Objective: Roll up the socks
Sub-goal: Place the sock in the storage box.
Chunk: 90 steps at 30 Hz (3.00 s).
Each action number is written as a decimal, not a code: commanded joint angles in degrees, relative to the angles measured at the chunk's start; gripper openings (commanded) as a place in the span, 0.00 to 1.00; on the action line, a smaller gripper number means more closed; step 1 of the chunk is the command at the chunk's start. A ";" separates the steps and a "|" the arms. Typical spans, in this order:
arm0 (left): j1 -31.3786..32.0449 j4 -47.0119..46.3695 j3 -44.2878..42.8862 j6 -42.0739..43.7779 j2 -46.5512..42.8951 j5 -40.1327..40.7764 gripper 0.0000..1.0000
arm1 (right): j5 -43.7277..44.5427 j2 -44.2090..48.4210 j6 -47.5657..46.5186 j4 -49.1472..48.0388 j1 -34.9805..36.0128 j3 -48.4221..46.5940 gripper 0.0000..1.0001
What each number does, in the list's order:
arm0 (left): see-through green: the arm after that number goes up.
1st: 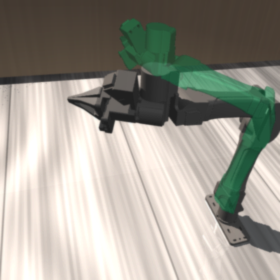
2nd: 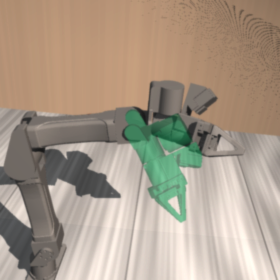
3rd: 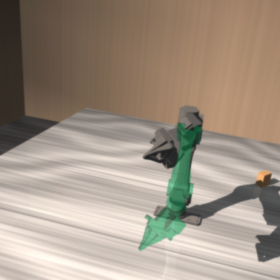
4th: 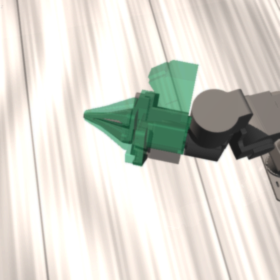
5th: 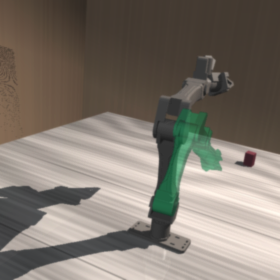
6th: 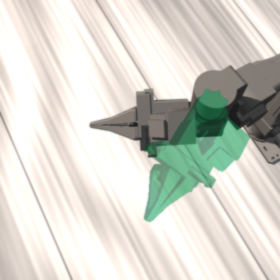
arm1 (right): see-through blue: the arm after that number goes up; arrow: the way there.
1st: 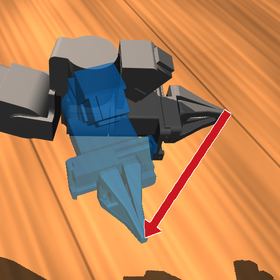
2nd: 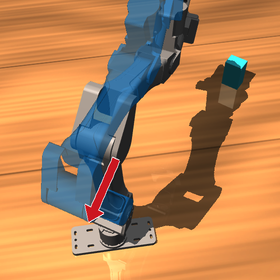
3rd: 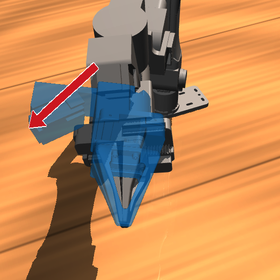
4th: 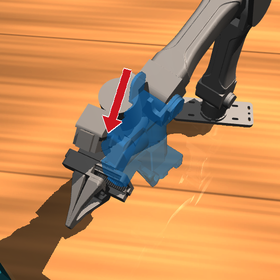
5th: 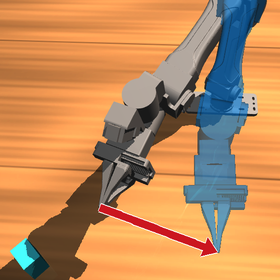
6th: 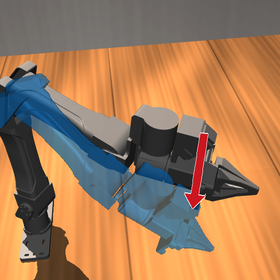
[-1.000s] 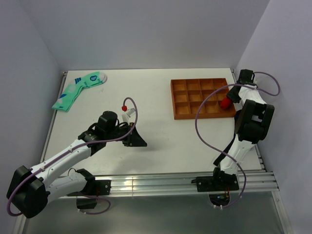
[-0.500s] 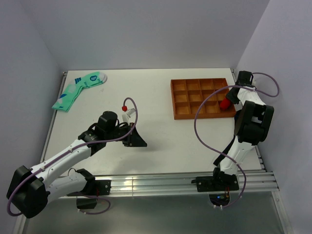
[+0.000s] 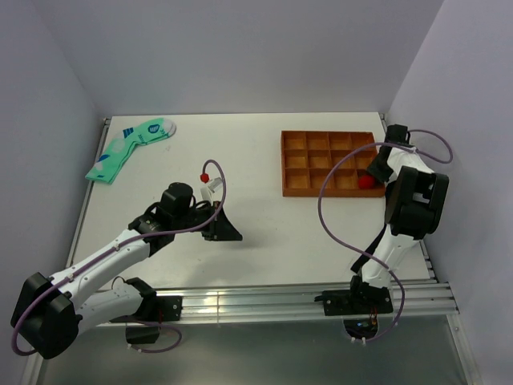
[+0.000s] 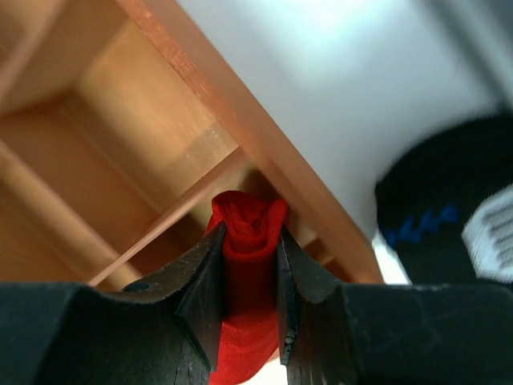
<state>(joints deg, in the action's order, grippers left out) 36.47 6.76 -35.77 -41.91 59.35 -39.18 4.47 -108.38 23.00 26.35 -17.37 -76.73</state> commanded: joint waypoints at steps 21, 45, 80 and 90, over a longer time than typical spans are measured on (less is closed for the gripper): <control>0.01 -1.40 -0.44 -1.24 -0.91 0.16 0.05 | 11.52 -8.69 -0.15 14.70 1.02 -8.09 0.00; 0.09 -1.23 -1.06 -1.51 -0.64 0.77 0.05 | 13.37 -9.92 -1.47 13.99 2.78 -10.28 0.00; -0.17 -1.75 -0.88 -1.51 0.06 0.33 0.05 | 13.29 -8.34 -1.12 14.08 2.86 -10.28 0.20; -0.17 -1.84 -0.79 -1.51 0.15 0.24 0.05 | 12.23 -7.29 0.55 15.66 2.60 -10.90 0.38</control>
<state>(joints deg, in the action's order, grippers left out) 36.47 6.70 -35.77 -43.18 59.51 -38.70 15.40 -116.16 22.68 42.06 -14.50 -85.95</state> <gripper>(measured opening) 0.053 0.372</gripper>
